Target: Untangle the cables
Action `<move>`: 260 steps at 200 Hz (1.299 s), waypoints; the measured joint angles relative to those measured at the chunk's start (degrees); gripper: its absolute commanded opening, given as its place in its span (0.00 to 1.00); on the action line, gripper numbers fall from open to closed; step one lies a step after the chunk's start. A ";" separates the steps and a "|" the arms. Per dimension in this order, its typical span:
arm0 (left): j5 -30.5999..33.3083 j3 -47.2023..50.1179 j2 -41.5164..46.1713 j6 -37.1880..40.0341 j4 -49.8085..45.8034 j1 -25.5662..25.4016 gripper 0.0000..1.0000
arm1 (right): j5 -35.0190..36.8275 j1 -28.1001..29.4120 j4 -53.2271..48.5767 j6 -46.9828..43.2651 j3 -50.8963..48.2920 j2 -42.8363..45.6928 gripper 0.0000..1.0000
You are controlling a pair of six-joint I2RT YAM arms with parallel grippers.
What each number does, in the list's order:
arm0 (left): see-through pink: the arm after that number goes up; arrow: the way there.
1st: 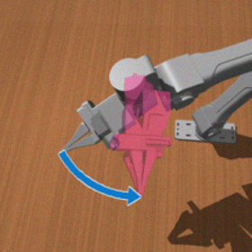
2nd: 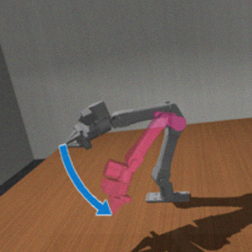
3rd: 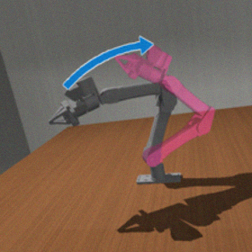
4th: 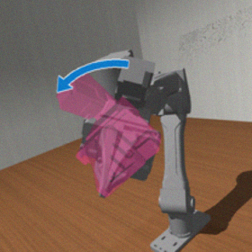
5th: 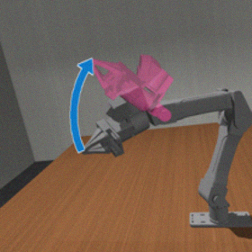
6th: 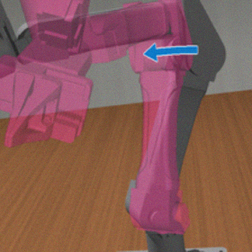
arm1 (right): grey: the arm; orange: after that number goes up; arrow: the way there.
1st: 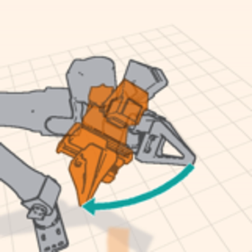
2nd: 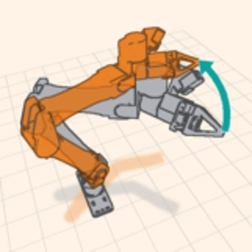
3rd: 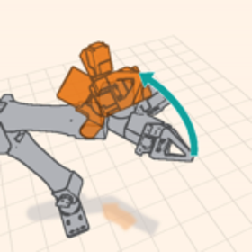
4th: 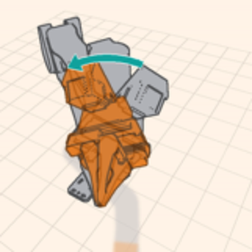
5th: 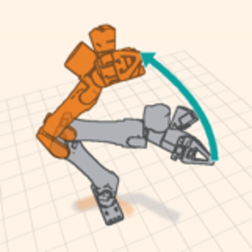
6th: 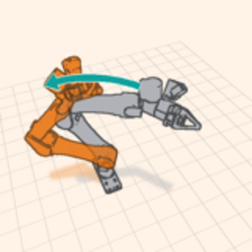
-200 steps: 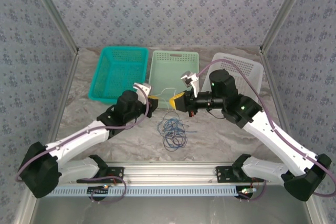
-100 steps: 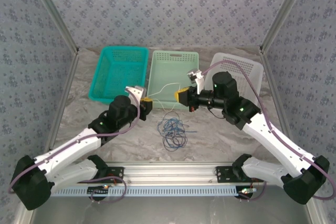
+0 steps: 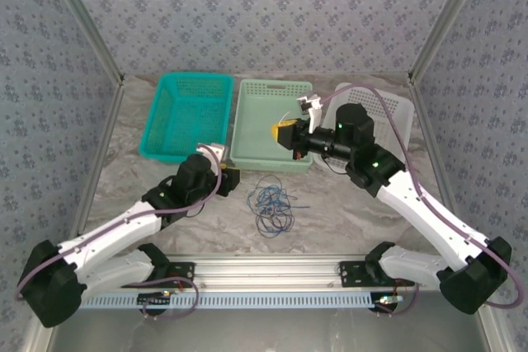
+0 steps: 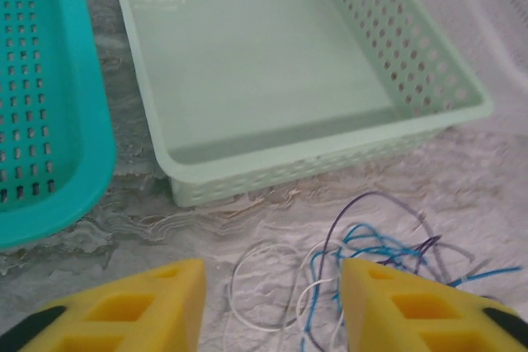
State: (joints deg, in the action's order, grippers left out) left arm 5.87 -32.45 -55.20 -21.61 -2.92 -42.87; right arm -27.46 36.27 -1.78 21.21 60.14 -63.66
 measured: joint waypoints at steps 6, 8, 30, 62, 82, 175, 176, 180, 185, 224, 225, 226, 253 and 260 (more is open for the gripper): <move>-0.02 -0.02 0.98 0.35 0.07 -0.02 0.64 | -0.24 0.11 0.33 0.17 -0.35 -0.24 0.00; -0.04 -0.02 1.18 0.39 0.09 0.00 0.66 | -0.33 0.15 0.35 0.22 -0.44 -0.28 0.00; -0.44 -0.46 3.43 2.19 0.11 -0.02 0.90 | -1.11 0.26 0.72 0.22 -0.66 -1.11 0.00; -0.59 -1.75 4.55 3.61 3.15 0.00 0.99 | -2.64 0.26 0.76 0.15 -0.63 -2.32 0.00; -0.26 -2.14 4.52 2.82 6.73 0.00 0.99 | -3.45 0.26 0.83 -0.04 -0.63 -2.99 0.00; -12.26 -8.09 -2.38 -25.90 12.79 8.92 0.99 | -0.74 1.01 2.89 -6.23 -0.63 -4.15 0.00; -12.44 -8.04 -2.43 -26.16 13.00 9.09 0.99 | -0.68 1.01 2.89 -6.43 -0.63 -4.24 0.00; -13.57 -7.72 -2.89 -28.30 14.40 9.99 0.99 | -0.46 1.01 2.89 -7.15 -0.63 -4.44 0.00; -14.71 -7.28 -3.30 -30.45 16.00 10.93 0.99 | -0.17 1.01 2.89 -7.98 -0.66 -4.72 0.00; -22.10 -4.33 -7.67 -45.29 25.35 13.25 0.99 | 2.78 1.01 5.33 -14.25 -2.21 -7.06 0.00; -22.27 -4.33 -7.82 -45.68 25.57 13.25 0.99 | 2.91 1.01 5.51 -14.51 -2.29 -7.19 0.00; -22.38 -4.33 -7.89 -45.88 25.66 13.25 1.00 | 2.93 1.01 5.55 -14.60 -2.34 -7.26 0.00; -25.66 -4.33 -9.46 -52.13 29.68 13.25 0.99 | 4.52 1.01 7.89 -17.51 -2.95 -9.94 0.00; -26.29 -4.33 -9.88 -53.59 30.71 13.25 0.98 | 4.70 1.01 8.37 -17.88 -2.99 -10.62 0.00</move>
State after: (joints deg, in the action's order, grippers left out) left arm -20.43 -36.77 -65.08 -75.20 27.79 -29.63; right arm -22.76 37.28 6.59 3.33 57.14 -74.28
